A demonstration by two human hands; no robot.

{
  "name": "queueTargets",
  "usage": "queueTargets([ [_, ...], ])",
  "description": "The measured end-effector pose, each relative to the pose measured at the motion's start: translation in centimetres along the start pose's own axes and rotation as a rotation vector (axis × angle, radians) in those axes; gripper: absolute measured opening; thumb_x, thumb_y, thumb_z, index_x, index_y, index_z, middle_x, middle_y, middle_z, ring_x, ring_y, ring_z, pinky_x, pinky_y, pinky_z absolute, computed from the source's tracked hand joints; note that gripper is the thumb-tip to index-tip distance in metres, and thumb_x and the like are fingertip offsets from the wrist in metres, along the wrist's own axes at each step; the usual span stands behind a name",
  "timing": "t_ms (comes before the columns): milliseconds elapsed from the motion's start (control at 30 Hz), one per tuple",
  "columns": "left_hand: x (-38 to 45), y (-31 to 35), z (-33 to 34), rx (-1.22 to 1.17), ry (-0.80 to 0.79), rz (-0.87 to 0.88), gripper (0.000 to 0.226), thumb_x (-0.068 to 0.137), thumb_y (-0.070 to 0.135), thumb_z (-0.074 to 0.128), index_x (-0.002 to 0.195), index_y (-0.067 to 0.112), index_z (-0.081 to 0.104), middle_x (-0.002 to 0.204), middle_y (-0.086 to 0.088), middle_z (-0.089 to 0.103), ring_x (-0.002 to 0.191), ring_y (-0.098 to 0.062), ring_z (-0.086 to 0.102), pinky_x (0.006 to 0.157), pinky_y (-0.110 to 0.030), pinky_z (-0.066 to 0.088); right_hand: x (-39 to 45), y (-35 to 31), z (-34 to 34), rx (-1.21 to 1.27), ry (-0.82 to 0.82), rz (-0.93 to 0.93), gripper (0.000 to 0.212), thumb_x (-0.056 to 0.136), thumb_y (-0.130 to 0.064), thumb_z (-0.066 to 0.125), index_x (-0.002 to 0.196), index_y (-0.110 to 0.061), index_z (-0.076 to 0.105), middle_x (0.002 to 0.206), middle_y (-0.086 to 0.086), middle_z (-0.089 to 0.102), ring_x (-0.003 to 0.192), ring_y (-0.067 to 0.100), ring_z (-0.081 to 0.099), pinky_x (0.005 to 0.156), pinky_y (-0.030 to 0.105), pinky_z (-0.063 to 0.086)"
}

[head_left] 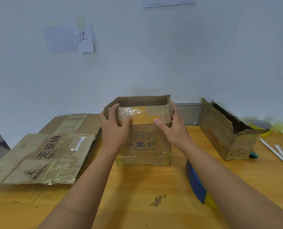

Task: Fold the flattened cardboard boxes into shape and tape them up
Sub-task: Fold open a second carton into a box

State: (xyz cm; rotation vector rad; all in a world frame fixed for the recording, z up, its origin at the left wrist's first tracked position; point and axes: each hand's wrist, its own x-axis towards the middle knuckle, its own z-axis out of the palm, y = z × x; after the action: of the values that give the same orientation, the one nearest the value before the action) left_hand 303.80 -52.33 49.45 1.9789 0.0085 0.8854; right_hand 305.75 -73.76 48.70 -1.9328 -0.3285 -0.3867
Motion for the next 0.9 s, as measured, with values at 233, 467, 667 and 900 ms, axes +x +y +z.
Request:
queueTargets([
  [233, -0.6, 0.0, 0.2, -0.139, 0.025, 0.141, 0.04, 0.082, 0.043, 0.054, 0.115, 0.053, 0.035, 0.122, 0.001, 0.044, 0.096, 0.004, 0.049, 0.072, -0.019, 0.04, 0.3, -0.1, -0.4, -0.003, -0.042, 0.059, 0.088, 0.081, -0.071, 0.063, 0.153, -0.031, 0.03, 0.146, -0.001, 0.04, 0.137, 0.019, 0.042, 0.113, 0.05, 0.04],
  [467, -0.5, -0.9, -0.4, -0.203, -0.037, 0.158, 0.041, 0.085, 0.041, 0.056, 0.118, 0.055, 0.036, 0.113, 0.003, 0.052, 0.096, -0.015, 0.056, 0.075, -0.032, 0.05, 0.5, -0.4, -0.7, 0.083, -0.097, 0.106, 0.068, 0.076, -0.079, 0.054, 0.13, -0.038, 0.052, 0.133, -0.007, 0.045, 0.126, 0.014, 0.049, 0.111, 0.049, 0.043],
  [667, -0.8, -1.1, -0.2, -0.217, -0.009, 0.228, 0.041, 0.087, 0.041, 0.056, 0.115, 0.06, 0.032, 0.118, 0.01, 0.045, 0.109, -0.01, 0.049, 0.089, -0.032, 0.046, -0.1, -1.1, -0.8, 0.191, -0.137, 0.124, 0.02, 0.076, -0.073, 0.058, 0.095, -0.068, 0.061, 0.144, -0.003, 0.047, 0.132, 0.017, 0.049, 0.113, 0.049, 0.04],
  [900, -0.8, -1.6, 0.1, -0.143, 0.006, 0.216, 0.044, 0.095, 0.05, 0.052, 0.135, 0.049, 0.035, 0.13, 0.007, 0.046, 0.118, -0.003, 0.049, 0.088, -0.011, 0.041, -0.2, -0.8, -0.6, 0.17, -0.082, 0.095, 0.042, 0.084, -0.072, 0.051, 0.114, -0.044, 0.063, 0.139, -0.004, 0.055, 0.129, 0.016, 0.052, 0.111, 0.049, 0.042],
])
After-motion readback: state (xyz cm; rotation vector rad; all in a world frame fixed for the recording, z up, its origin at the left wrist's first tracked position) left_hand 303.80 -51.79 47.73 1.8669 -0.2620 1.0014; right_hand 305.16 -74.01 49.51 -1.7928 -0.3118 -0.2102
